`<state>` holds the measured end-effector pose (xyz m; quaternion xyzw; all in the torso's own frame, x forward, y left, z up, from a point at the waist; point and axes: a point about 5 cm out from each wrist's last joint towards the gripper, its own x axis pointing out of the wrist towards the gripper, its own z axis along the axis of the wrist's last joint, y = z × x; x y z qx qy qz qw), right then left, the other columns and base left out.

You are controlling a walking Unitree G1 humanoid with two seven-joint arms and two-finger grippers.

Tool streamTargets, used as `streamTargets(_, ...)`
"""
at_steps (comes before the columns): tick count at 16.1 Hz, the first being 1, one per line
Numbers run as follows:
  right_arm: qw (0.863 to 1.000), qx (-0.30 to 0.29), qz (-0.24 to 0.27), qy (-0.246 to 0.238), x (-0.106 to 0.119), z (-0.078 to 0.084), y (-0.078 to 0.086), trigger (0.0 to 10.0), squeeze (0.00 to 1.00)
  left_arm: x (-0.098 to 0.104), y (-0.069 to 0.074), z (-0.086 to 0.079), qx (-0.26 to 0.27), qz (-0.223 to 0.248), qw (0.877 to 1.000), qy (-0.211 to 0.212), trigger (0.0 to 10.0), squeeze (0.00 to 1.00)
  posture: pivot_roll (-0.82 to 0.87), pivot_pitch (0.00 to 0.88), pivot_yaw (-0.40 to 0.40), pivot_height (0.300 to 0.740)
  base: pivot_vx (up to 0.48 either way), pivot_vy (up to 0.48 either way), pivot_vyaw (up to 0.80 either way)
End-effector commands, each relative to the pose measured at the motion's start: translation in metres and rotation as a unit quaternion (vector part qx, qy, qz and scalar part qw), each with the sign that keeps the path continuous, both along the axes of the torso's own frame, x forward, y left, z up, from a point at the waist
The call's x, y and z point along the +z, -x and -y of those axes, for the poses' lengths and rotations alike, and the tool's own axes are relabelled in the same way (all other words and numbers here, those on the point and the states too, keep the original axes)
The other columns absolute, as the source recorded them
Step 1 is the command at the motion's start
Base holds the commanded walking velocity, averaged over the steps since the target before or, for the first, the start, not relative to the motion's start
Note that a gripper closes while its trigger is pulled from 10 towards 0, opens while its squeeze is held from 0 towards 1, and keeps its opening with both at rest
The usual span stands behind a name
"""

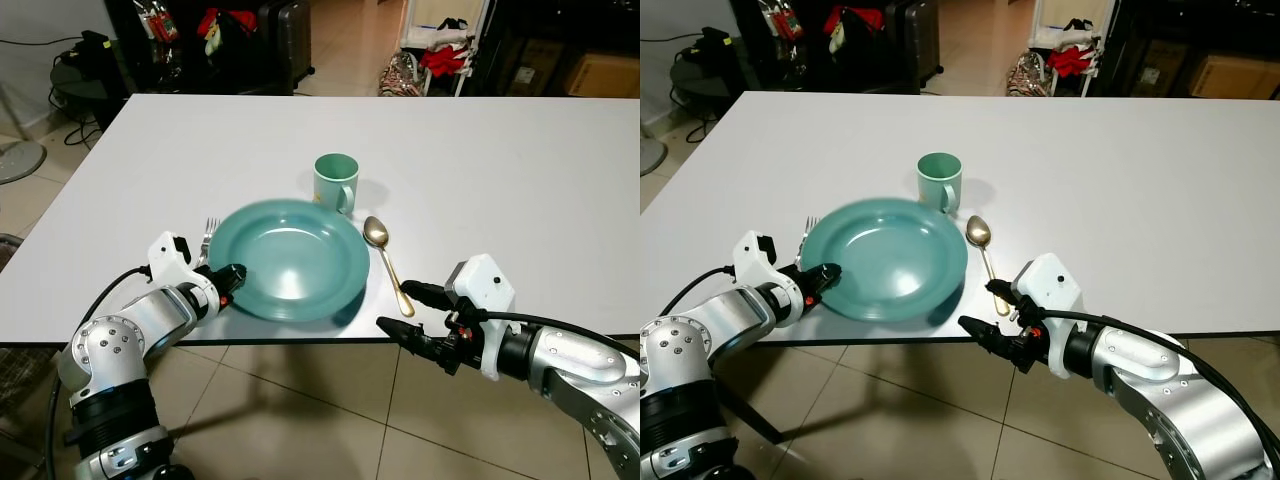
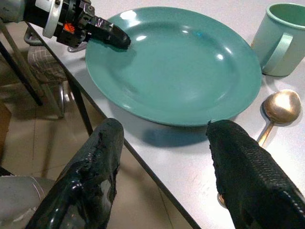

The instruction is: Setting the table

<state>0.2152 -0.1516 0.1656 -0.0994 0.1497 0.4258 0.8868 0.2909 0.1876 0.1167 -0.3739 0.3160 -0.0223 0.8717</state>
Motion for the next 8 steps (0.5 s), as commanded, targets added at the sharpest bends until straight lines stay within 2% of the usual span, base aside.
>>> streamTargets(1, 1.0, -0.004, 0.006, 0.004, 0.001, 0.0, -0.002, 10.0, 0.0, 0.002, -0.003, -0.004, 0.001, 0.002, 1.0, -0.017, 10.0, 1.0, -0.08, 0.021, 0.038, 0.74, 0.0, 0.0, 0.0)
streamTargets(3, 1.0, -0.006, 0.007, 0.0, 0.001, 0.0, -0.003, 10.0, 0.0, 0.003, -0.005, -0.012, 0.009, 0.003, 1.0, -0.027, 10.0, 1.0, -0.08, 0.02, 0.038, 0.74, 0.0, 0.0, 0.0)
streamTargets(6, 1.0, -0.007, 0.009, -0.003, 0.001, -0.001, -0.004, 10.0, 0.0, 0.004, -0.005, -0.017, -0.025, 0.001, 0.998, -0.066, 10.0, 1.0, -0.08, 0.012, 0.037, 0.74, 0.0, 0.0, 0.0)
streamTargets(8, 1.0, -0.007, 0.009, -0.003, 0.001, -0.001, -0.004, 10.0, 0.0, 0.004, -0.005, -0.017, -0.025, 0.001, 0.998, -0.066, 10.0, 1.0, -0.08, 0.012, 0.037, 0.74, 0.0, 0.0, 0.0)
